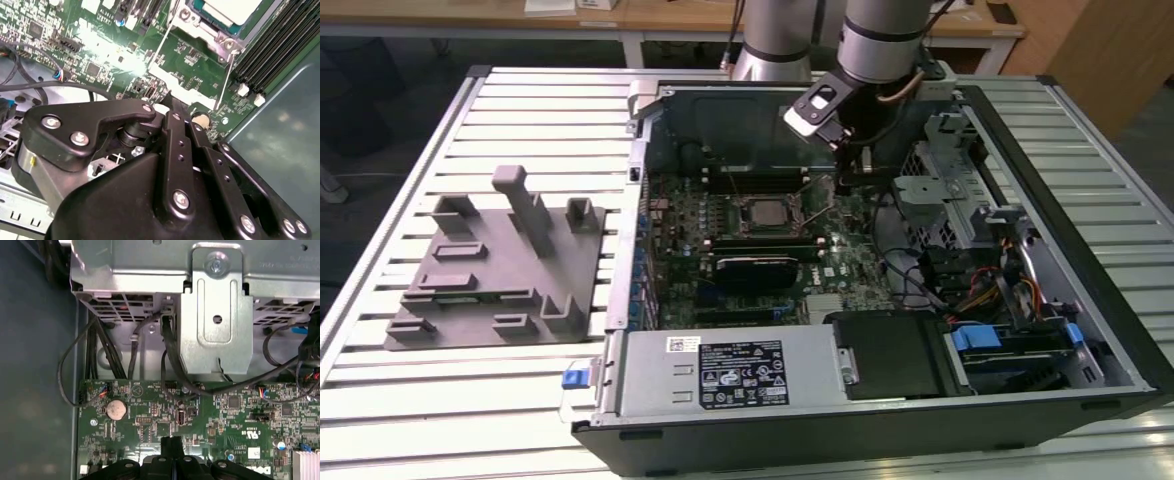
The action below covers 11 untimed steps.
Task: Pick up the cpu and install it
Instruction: 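Close the cpu cover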
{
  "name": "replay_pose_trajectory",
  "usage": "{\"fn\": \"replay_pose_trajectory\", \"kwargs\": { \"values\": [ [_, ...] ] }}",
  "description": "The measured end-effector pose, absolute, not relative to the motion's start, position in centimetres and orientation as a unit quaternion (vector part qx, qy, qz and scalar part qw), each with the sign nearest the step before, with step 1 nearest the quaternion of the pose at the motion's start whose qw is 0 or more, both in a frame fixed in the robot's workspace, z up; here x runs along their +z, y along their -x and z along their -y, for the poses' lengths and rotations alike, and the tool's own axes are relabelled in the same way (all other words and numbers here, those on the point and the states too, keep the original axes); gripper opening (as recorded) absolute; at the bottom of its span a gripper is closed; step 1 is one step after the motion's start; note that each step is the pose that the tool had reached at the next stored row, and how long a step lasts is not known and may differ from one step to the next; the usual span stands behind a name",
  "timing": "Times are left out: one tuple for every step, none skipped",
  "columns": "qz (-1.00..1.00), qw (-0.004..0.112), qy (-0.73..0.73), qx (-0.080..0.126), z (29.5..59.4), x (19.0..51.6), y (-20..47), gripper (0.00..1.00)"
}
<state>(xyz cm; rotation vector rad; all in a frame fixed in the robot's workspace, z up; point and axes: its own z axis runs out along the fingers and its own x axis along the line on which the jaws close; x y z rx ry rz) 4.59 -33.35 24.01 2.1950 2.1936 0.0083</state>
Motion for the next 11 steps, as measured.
{"fn": "replay_pose_trajectory", "kwargs": {
  "values": [
    [-0.707, 0.019, -0.707, 0.003, 33.3, 24.0, -4.5, 0.11],
    [-0.707, 0.019, -0.707, 0.003, 33.3, 24.0, -4.4, 0.11],
    [-0.707, 0.019, -0.707, 0.003, 33.3, 24.0, -4.2, 0.11],
    [-0.707, 0.019, -0.707, 0.003, 33.3, 24.0, -4.1, 0.11],
    [-0.706, 0.019, -0.707, 0.003, 33.3, 24.0, -4.0, 0.11],
    [-0.706, 0.019, -0.708, 0.003, 33.3, 24.0, -3.8, 0.11],
    [-0.706, 0.019, -0.708, 0.003, 33.3, 24.0, -3.6, 0.11],
    [-0.706, 0.019, -0.708, 0.003, 33.3, 24.0, -3.4, 0.11],
    [-0.706, 0.019, -0.708, 0.003, 33.2, 24.0, -3.2, 0.11],
    [-0.706, 0.019, -0.708, 0.003, 33.2, 24.0, -3.0, 0.11],
    [-0.706, 0.019, -0.708, 0.003, 33.2, 24.0, -2.8, 0.11]
  ]
}}
